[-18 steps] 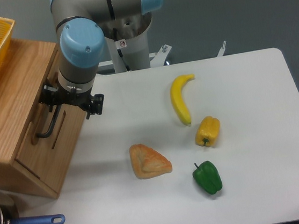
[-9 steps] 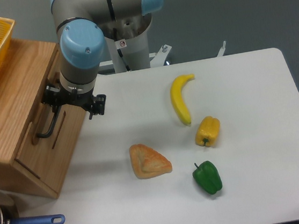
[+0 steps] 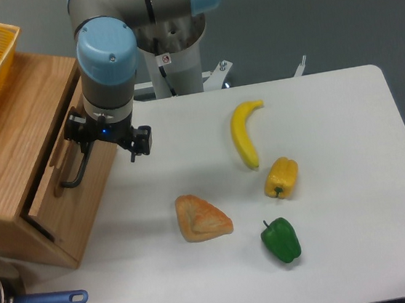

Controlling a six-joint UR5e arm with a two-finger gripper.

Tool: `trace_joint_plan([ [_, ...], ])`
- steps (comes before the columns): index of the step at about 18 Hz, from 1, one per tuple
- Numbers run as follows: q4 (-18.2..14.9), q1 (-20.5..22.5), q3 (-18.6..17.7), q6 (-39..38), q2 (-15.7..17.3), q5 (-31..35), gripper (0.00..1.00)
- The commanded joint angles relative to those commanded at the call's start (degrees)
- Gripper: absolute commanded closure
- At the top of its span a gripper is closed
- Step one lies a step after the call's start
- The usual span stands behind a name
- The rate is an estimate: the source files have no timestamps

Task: Slide open the top drawer
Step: 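Pull the handle outward, sliding the drawer out of the cabinet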

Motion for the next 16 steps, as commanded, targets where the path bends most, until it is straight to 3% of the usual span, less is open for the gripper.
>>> trace_joint_plan([
  [16, 0.00, 0.00, 0.26, 3.52, 0.00, 8.00, 0.00],
])
